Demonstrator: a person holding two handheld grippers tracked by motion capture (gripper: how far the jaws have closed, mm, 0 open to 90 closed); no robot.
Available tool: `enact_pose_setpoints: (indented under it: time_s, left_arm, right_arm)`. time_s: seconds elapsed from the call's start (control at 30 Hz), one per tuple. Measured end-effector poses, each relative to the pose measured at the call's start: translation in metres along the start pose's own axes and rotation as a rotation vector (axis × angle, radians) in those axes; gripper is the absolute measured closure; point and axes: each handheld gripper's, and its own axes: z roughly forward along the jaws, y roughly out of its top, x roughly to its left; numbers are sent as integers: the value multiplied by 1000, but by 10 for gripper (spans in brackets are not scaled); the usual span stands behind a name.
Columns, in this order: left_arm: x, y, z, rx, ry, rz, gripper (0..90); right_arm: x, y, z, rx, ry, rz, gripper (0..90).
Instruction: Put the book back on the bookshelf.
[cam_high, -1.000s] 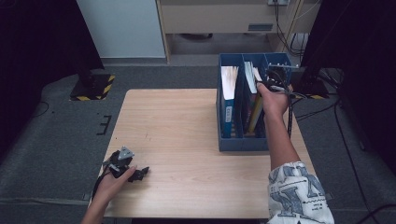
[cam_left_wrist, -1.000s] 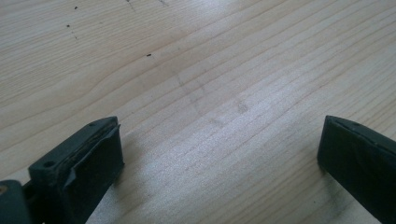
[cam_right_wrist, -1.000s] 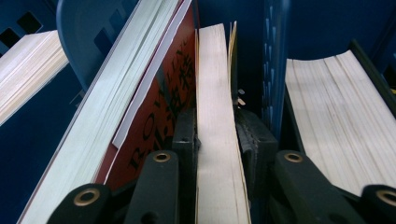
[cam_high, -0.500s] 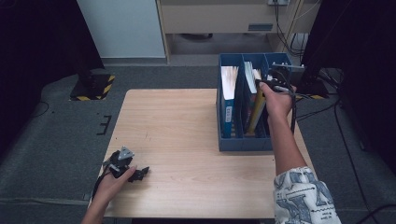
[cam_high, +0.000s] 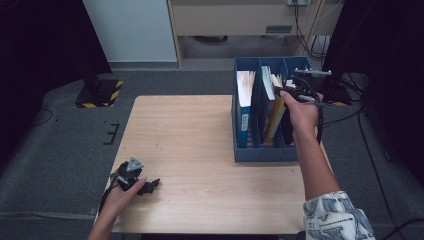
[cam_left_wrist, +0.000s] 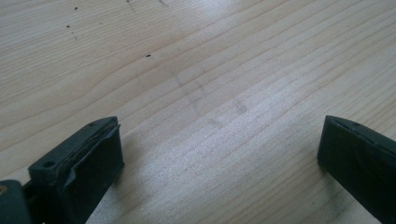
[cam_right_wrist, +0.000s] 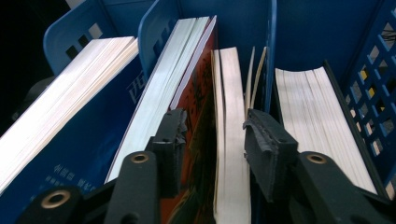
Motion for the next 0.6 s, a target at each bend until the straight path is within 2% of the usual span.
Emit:
enact_pose_setpoints:
  time_s: [0.6]
  left_arm:
    - [-1,0,0,-1,1,-5,0]
  right_arm:
    - [6,-17,-35,-16,43,-44,404]
